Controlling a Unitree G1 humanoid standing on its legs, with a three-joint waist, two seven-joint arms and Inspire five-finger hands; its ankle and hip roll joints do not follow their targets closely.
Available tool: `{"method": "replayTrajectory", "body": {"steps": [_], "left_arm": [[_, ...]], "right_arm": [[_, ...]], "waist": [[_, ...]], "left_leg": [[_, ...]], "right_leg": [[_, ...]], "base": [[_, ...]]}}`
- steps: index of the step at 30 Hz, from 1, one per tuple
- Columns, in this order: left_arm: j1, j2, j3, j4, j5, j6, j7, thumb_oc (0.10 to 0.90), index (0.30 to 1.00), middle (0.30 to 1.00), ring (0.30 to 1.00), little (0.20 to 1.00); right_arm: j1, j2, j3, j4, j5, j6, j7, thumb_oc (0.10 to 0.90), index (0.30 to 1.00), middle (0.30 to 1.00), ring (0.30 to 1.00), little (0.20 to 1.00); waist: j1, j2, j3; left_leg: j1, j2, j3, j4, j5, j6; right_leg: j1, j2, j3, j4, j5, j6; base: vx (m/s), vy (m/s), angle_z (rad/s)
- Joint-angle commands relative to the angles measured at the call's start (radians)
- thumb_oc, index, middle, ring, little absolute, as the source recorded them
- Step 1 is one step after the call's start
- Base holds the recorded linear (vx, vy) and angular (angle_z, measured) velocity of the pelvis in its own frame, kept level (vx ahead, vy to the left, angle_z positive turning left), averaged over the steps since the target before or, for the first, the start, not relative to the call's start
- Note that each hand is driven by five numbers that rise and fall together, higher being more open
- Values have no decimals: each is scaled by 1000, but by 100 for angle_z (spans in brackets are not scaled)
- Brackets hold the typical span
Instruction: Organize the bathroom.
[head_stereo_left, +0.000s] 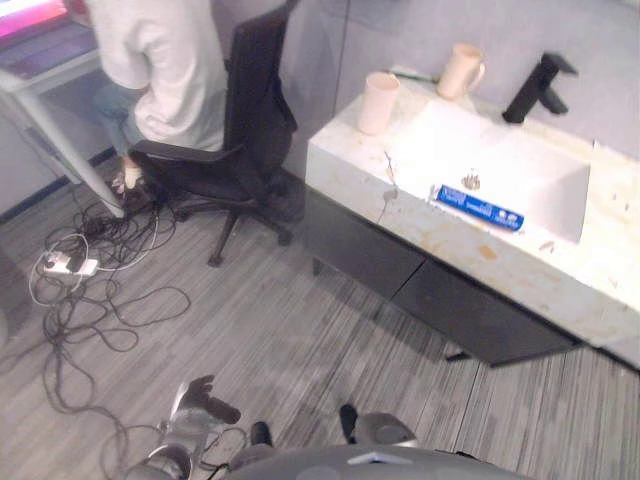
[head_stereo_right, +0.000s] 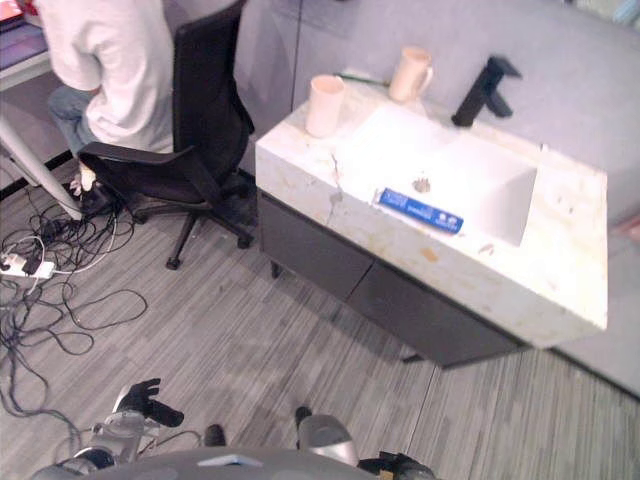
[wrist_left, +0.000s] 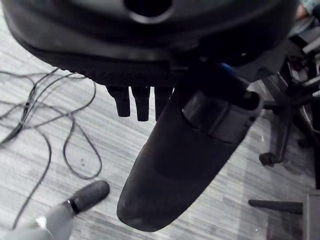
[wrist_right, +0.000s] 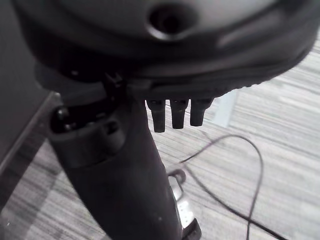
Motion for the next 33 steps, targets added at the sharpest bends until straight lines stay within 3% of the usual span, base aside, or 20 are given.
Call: {"method": "replayTrajectory", "body": {"steps": [1, 3, 4, 5, 8, 9, 10, 11, 15, 16, 18, 21, 23, 24, 27, 33], "left_arm": [[-22, 8, -1, 29, 12, -4, 7, 800, 900, 900, 900, 900], [-8, 7, 9, 39, -10, 4, 24, 800, 900, 900, 900, 900], [0, 4, 24, 46, -46, 4, 43, 800, 900, 900, 900, 900], [2, 4, 28, 46, -50, 1, 44, 800, 900, 900, 900, 900], [14, -1, 63, 45, -92, -27, 68, 800, 900, 900, 900, 900], [19, -6, 77, 40, -92, -48, 80, 800, 900, 900, 900, 900], [19, -9, 82, 39, -85, -55, 85, 800, 900, 900, 900, 900], [16, -14, 81, 33, -70, -63, 94, 800, 900, 900, 900, 900], [10, -26, 66, 15, -75, -69, 78, 800, 900, 900, 900, 900], [13, -31, 70, 14, -57, -68, 78, 800, 900, 900, 900, 900], [17, -35, 66, 12, -50, -67, 72, 800, 900, 900, 900, 900], [27, -40, 70, 10, -73, -85, 78, 800, 900, 900, 900, 900], [31, -45, 78, 5, -80, -94, 85, 800, 900, 900, 900, 900], [33, -48, 72, 1, -98, -103, 99, 800, 900, 900, 900, 900], [32, -52, 70, -1, -114, -103, 109, 800, 900, 900, 900, 900], [17, -53, 75, 25, -119, -106, 124, 800, 900, 900, 900, 900]], "right_arm": [[-42, -47, 5, -6, -35, -58, -1, 800, 900, 900, 900, 900], [-46, -44, 11, -18, -72, -72, 13, 800, 900, 900, 900, 900], [-59, -38, 18, -19, -116, -84, 25, 800, 900, 900, 900, 900], [-62, -37, 21, -19, -121, -84, 28, 800, 900, 900, 900, 900], [-85, -25, 49, -25, -124, -96, 33, 800, 900, 900, 900, 900], [-86, -20, 54, -28, -115, -96, 34, 800, 900, 900, 900, 900], [-85, -20, 53, -28, -114, -97, 37, 800, 900, 900, 900, 900], [-83, -20, 54, -21, -90, -102, 38, 800, 900, 900, 900, 900], [-78, -20, 46, -9, -29, -123, 27, 800, 900, 900, 900, 900], [-80, -22, 45, -12, -26, -123, 26, 800, 900, 900, 900, 900], [-79, -27, 54, -28, -18, -120, 19, 800, 900, 900, 900, 900], [-79, -39, 61, -45, -37, -124, 25, 800, 900, 900, 900, 900], [-85, -42, 63, -41, -31, -133, 26, 800, 900, 900, 900, 900], [-93, -44, 67, -32, -47, -148, 36, 800, 900, 900, 900, 900], [-92, -48, 65, -22, -33, -153, 41, 800, 900, 900, 900, 900], [-72, -26, 53, 1, -34, -185, 88, 800, 900, 900, 900, 900]], "waist": [[-20, 54, -6], [-18, 55, -7], [-11, 44, -9], [-8, 42, -8], [13, 3, -6], [27, -4, 5], [30, -5, 5], [17, -13, 2], [13, -8, -24], [14, -8, -27], [21, -12, -23], [50, -23, -6], [69, -28, 3], [79, -17, 6], [76, -4, -1], [61, 27, -21]], "left_leg": [[-92, 63, -113, 52, -45, -31], [-81, 53, -60, 61, -71, -18], [-71, 49, 19, 73, -83, -24], [-67, 50, 36, 73, -86, -25], [3, 29, 184, 48, -135, -34], [34, 25, 228, 42, -155, -23], [37, 26, 232, 41, -156, -22], [29, 18, 231, 43, -141, -17], [24, 30, 203, 128, -168, -29], [16, 44, 199, 203, -161, -42], [-46, 75, 171, 368, -92, -82], [-162, 60, 90, 524, -78, -79], [-192, 38, 60, 474, -102, -52], [-177, 38, 37, 270, -86, -40], [-157, 27, 9, 216, -84, -38], [-48, 19, -4, 55, -61, -46]], "right_leg": [[-108, -50, -6, 261, -56, 105], [-129, -69, -51, 245, -56, 101], [-120, -97, -142, 147, -42, 102], [-119, -101, -157, 131, -39, 103], [-141, -140, -382, -53, 55, 123], [-144, -164, -453, -47, 76, 123], [-141, -168, -456, -48, 77, 122], [-145, -121, -395, -88, 91, 92], [-103, -86, -373, -109, 68, 40], [-89, -79, -372, -108, 58, 22], [-48, -56, -352, -130, 44, -5], [13, -43, -309, -138, 13, -26], [45, -34, -267, -142, -2, -23], [64, -20, -233, -153, -14, -8], [46, -21, -222, -122, -31, -10], [34, -30, -235, -104, -27, 23]], "base": [[149, 253, -101], [114, 130, -105], [91, 48, -104], [121, 30, -127], [168, -35, -141], [194, -49, -155], [75, -135, -131], [43, -133, -56], [131, -113, 47], [133, -118, 30], [121, -113, -9], [128, -1, -40], [168, 190, -84], [143, 237, -117], [116, 191, -89], [74, 100, -17]]}}
